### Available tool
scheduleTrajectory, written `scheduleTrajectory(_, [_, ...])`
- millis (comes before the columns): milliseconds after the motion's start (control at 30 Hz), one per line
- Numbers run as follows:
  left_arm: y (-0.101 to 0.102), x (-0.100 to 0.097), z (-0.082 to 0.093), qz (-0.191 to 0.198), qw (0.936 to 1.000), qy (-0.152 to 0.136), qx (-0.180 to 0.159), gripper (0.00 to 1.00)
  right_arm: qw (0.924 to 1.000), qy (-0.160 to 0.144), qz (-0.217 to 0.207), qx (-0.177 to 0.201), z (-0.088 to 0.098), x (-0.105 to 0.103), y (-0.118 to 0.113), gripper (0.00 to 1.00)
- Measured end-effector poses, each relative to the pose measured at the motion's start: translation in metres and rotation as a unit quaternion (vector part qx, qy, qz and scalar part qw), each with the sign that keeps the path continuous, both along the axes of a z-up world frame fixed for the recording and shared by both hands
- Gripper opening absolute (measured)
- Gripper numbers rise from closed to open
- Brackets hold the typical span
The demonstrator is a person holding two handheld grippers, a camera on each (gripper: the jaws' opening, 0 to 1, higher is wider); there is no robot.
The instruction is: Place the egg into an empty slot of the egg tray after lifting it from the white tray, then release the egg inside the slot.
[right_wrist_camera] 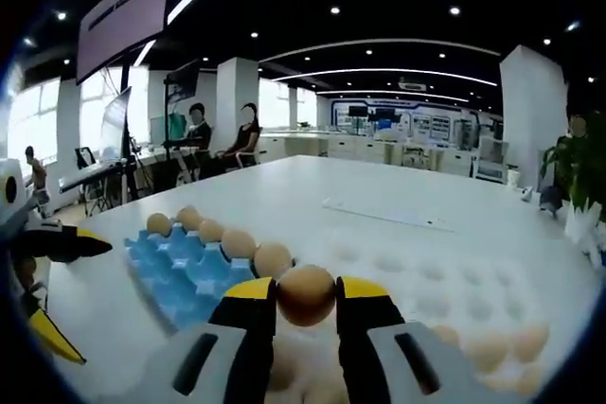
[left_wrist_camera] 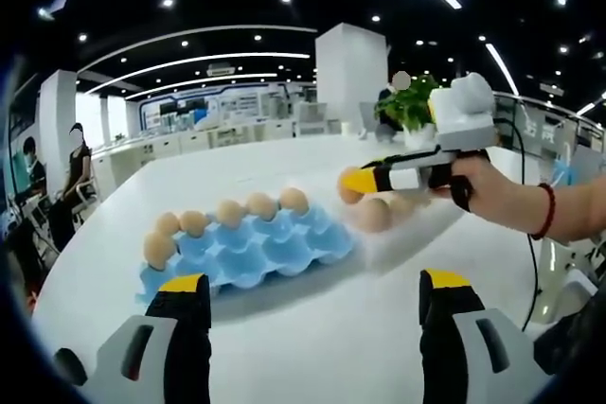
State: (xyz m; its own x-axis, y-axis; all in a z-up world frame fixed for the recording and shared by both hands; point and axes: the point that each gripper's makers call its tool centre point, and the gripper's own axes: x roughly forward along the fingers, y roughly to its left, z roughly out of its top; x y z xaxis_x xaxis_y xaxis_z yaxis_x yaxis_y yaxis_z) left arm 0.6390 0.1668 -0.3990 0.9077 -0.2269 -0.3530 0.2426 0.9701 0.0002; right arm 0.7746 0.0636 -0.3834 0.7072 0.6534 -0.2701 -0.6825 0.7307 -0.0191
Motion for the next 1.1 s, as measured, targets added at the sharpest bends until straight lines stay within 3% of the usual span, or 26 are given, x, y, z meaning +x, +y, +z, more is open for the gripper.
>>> scheduleTrajectory(767, [-0.018, -0.019, 0.002, -0.001, 1.0000, -0.001, 0.000, 0.93, 0.9985, -0.008, 0.055, 0.000, 0.001, -0.021, 0.049, 0.26])
scheduleTrajectory(1100, [-0.014, -0.024, 0.000, 0.004, 1.0000, 0.001, 0.002, 0.93, 0.9971, -0.006, 0.075, 0.004, 0.002, -0.028, 0.069, 0.26])
